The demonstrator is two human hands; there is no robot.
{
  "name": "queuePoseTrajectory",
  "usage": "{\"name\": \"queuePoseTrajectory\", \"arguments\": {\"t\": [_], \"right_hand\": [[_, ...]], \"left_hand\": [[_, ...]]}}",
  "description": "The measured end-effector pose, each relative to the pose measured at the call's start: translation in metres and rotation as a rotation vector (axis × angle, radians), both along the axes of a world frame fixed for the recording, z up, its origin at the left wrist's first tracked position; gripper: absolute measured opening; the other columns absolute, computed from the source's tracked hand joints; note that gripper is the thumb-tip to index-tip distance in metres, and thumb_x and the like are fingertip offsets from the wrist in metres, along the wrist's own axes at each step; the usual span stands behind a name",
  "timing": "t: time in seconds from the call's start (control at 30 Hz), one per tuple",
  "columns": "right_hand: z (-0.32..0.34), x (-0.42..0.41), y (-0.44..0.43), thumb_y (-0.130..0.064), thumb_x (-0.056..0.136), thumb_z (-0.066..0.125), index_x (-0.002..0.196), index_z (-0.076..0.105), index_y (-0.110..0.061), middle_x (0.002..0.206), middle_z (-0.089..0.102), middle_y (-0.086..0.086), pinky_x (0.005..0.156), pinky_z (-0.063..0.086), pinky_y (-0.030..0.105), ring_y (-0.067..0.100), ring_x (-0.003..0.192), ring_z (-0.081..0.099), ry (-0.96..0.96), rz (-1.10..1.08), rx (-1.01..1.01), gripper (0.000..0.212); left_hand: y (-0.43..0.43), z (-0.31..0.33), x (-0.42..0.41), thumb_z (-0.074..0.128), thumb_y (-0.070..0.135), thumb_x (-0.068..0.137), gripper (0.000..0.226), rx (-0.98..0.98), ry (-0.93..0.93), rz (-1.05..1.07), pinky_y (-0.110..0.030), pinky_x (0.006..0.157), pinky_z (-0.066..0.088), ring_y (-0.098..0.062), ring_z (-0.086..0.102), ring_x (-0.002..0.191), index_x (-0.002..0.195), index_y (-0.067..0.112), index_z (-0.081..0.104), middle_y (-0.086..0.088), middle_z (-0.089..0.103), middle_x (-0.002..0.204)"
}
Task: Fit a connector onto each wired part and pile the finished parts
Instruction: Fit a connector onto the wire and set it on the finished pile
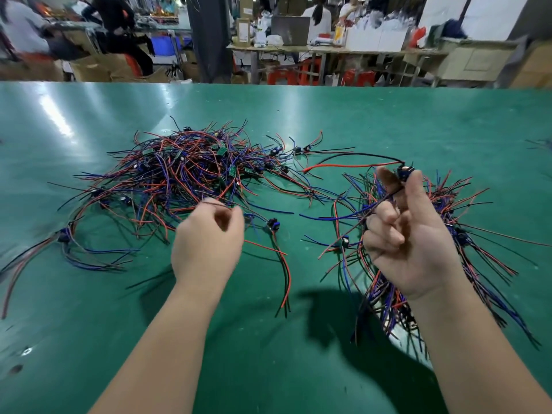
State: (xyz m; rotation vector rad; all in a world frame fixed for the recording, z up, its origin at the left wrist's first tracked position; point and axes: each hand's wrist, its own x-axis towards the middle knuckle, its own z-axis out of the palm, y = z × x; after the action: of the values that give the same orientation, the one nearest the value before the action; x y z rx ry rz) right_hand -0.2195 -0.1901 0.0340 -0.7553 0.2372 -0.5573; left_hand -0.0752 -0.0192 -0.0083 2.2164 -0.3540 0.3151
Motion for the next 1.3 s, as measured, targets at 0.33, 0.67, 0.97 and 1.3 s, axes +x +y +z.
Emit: {"name": "queuePoseTrajectory", "arguments": {"t": [0.33,0.67,0.97,1.3], "right_hand": [[-0.005,0.005,0.005,-0.044,0.088,0.044,0.092,0.062,-0.016,0.039,0.037,-0.007,0.029,0.022,0.011,0.001,0.025,0.027,0.026,0.095,0.079,0.034],[-0.015,0.011,0.026,-0.042,0.081,0.053,0.084,0.068,-0.009,0.044,0.041,-0.005,0.027,0.022,0.010,0.002,0.026,0.027,0.214,0.369,0.001,0.036],[-0.016,0.007,0.032,-0.045,0.078,0.056,0.070,0.067,-0.013,0.042,0.043,0.000,0.033,0.025,0.011,0.006,0.026,0.028,0.319,0.616,-0.212,0.034],[-0.023,0.009,0.038,-0.048,0.079,0.053,0.083,0.057,-0.005,0.049,0.055,0.006,0.033,0.021,0.013,0.010,0.028,0.037,0.470,0.458,-0.627,0.043]], "left_hand": [[-0.008,0.009,-0.018,0.029,-0.022,0.074,0.057,-0.432,0.420,-0.602,-0.024,0.060,0.057,-0.009,0.071,0.078,0.086,0.016,0.070,-0.010,0.073,0.094],[-0.016,0.011,-0.041,0.061,0.036,0.081,0.029,-0.511,0.578,-0.816,-0.021,0.058,0.054,-0.013,0.072,0.078,0.095,0.014,0.075,0.000,0.076,0.091],[-0.018,0.017,-0.040,0.067,0.046,0.067,0.035,-0.764,0.738,-0.699,-0.021,0.051,0.052,-0.013,0.065,0.052,0.077,0.014,0.078,-0.004,0.072,0.070],[-0.017,0.016,-0.042,0.057,0.039,0.081,0.033,-0.629,0.834,-0.860,-0.026,0.066,0.057,-0.015,0.071,0.086,0.098,0.015,0.071,-0.008,0.074,0.097]]}}
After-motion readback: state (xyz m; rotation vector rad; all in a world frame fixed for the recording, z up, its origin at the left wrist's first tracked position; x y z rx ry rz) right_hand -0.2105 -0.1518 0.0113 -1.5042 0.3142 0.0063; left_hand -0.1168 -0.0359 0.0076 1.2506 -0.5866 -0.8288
